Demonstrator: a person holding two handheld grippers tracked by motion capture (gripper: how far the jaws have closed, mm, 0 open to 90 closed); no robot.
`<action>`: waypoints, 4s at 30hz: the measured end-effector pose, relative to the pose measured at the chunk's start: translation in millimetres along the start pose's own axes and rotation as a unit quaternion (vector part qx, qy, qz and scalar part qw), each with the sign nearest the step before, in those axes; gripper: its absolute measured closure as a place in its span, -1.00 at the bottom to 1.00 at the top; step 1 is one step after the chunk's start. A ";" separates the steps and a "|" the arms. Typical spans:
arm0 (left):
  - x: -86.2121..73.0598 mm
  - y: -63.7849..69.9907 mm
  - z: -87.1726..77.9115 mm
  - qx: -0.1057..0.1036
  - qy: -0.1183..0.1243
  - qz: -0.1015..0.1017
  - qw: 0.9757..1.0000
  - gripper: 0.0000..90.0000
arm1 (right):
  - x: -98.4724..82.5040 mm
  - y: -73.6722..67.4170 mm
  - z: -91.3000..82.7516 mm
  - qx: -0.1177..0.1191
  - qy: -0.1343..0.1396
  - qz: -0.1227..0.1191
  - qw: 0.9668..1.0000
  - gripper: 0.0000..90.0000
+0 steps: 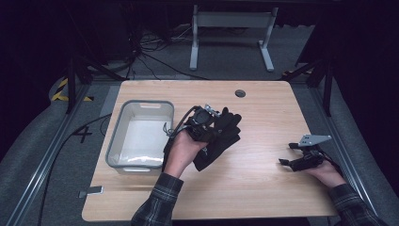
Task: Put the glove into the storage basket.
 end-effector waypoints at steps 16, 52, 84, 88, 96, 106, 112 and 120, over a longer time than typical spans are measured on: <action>-17.3 -45.6 -64.3 0.070 0.029 -0.036 0.996 0.62 | 0.0 0.0 0.0 0.000 0.000 0.000 1.000 -0.69; -108.5 -149.7 -91.8 0.145 0.027 -0.151 0.977 0.62 | 0.0 0.5 0.0 -0.003 0.000 0.002 1.000 -0.69; -118.6 -164.1 -83.2 0.184 0.016 -0.178 0.966 -0.46 | 0.0 0.9 0.0 -0.003 0.000 0.003 1.000 -0.69; -106.9 -152.6 -81.1 0.172 0.030 -0.171 0.970 -0.49 | 0.0 0.9 0.0 -0.004 0.000 0.003 1.000 -0.69; -75.6 -112.4 -63.5 0.131 0.056 -0.139 0.980 -0.50 | 0.0 1.0 0.1 -0.004 0.000 0.003 1.000 -0.69; -49.8 -58.2 -34.2 0.077 0.077 -0.097 0.989 -0.51 | -0.1 0.9 0.0 -0.004 0.000 0.003 1.000 -0.69; -45.9 -26.3 -7.5 0.058 0.074 -0.073 0.993 -0.55 | -0.1 0.9 0.0 -0.004 0.000 0.003 1.000 -0.69; -54.7 9.5 37.1 0.055 0.062 -0.037 0.996 -0.64 | -0.1 0.8 0.1 -0.003 0.000 0.003 1.000 -0.70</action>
Point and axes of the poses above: each handheld gripper's, and its own axes: z roughly forward along the jaws, x roughly out of its top, y roughly to its right, the point moved 9 cm from there along z, roughly forward along the jaws, and after that the axes turned 10 degrees about y, right-handed, at the moved point
